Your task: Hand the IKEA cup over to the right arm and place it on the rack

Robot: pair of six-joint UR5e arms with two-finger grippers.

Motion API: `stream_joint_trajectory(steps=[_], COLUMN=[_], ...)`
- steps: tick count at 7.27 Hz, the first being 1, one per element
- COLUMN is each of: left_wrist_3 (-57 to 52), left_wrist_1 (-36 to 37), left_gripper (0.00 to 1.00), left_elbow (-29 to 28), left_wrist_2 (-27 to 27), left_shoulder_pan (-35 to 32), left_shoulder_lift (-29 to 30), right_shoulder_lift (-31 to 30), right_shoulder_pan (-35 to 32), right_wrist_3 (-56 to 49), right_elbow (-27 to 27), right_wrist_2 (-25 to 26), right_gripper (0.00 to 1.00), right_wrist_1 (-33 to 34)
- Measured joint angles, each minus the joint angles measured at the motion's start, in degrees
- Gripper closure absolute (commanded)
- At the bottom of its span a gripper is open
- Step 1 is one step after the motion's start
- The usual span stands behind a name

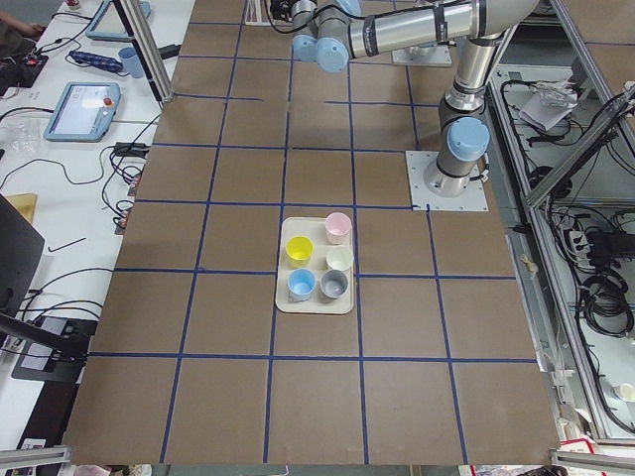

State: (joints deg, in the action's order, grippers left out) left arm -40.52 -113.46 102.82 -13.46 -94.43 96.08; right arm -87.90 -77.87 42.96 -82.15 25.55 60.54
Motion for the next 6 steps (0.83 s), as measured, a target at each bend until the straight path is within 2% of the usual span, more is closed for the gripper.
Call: stream_joint_trajectory(steps=[6], left_wrist_3=[-0.1], left_wrist_1=[0.1], left_gripper=[1.00], left_elbow=[0.0], left_wrist_2=[0.0], left_shoulder_pan=[0.0], left_shoulder_lift=[0.0], right_shoulder_lift=[0.1], right_shoulder_pan=[0.2], right_wrist_3=[0.2], right_elbow=[0.5], right_wrist_2=[0.7], right_gripper=[0.00], right_wrist_1=[0.0])
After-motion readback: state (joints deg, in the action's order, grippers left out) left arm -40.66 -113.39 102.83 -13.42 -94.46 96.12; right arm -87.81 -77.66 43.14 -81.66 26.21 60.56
